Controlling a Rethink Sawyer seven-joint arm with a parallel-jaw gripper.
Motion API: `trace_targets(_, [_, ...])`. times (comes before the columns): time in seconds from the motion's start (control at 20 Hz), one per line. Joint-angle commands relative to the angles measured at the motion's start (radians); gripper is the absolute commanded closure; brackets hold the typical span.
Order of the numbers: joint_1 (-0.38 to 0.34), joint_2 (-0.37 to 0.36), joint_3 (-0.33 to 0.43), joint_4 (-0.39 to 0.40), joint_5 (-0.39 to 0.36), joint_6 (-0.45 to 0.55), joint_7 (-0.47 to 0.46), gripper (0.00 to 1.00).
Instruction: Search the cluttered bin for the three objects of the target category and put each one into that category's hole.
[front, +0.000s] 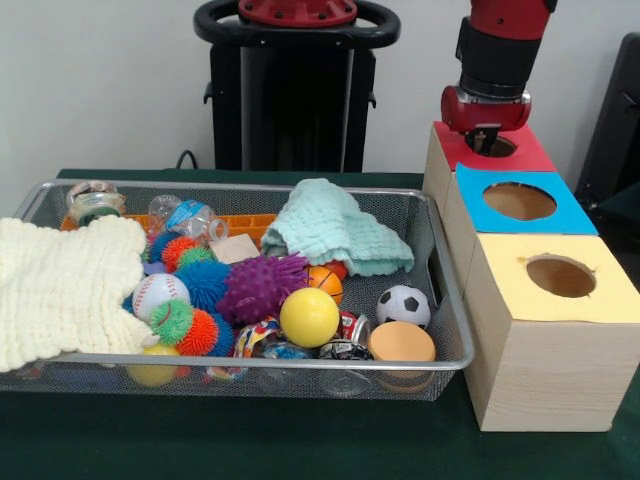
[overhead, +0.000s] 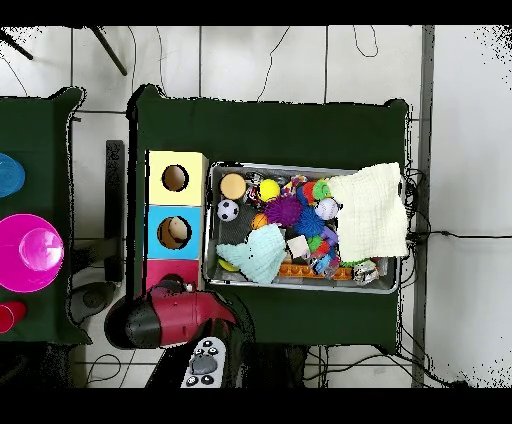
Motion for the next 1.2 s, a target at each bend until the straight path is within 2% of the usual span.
trace_targets(0.05, [-0.029,0.030,0.042,0.026,0.034,-0.057,0.209,1.00])
trace_targets(1.2, [0.026,0.041,0.023,0.006,0.063,-0.046,0.242,1.00])
